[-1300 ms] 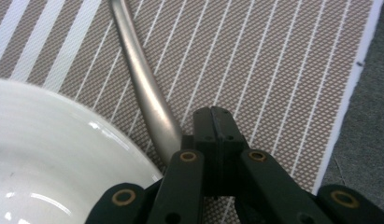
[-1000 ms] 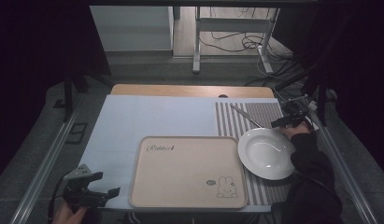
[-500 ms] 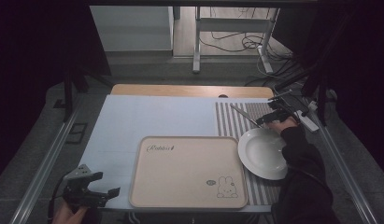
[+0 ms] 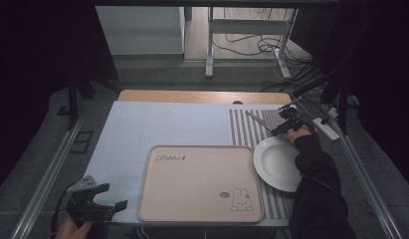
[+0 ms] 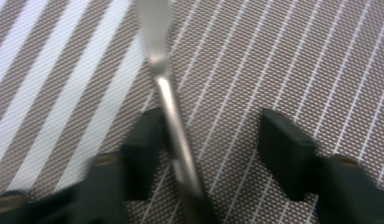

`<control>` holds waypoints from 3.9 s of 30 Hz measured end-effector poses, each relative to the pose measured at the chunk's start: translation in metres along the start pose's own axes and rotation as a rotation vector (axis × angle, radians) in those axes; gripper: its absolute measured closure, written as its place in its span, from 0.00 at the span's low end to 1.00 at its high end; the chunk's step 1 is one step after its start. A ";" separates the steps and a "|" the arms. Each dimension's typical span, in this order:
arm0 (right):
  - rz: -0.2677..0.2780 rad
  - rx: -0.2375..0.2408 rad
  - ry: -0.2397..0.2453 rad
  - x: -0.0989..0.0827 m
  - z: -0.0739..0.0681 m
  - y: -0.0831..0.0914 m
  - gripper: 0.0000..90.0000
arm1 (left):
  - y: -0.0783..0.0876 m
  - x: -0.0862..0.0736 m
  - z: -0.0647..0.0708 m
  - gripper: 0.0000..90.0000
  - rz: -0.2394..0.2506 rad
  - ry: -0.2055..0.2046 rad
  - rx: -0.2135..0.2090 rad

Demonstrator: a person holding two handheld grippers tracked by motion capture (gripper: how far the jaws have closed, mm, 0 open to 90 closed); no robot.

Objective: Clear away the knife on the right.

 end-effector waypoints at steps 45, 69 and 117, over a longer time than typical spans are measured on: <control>0.197 0.092 0.019 0.007 -0.016 0.051 0.89 | 0.000 0.000 0.000 0.02 -0.002 -0.001 0.004; 0.265 0.174 0.143 -0.015 -0.100 0.074 0.89 | 0.000 0.000 0.000 0.02 -0.004 -0.003 0.006; 0.110 0.280 0.413 -0.110 -0.236 0.057 0.89 | -0.001 0.000 0.000 0.02 -0.008 -0.008 0.009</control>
Point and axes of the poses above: each handheld gripper's, and its own axes: y roughly backward along the jaws, x roughly out of its top, z roughly to its right, the point moved 10 cm from there along -y, roughly forward along the jaws, and after that the axes turned 3 degrees about -y, right-handed, at the moved point
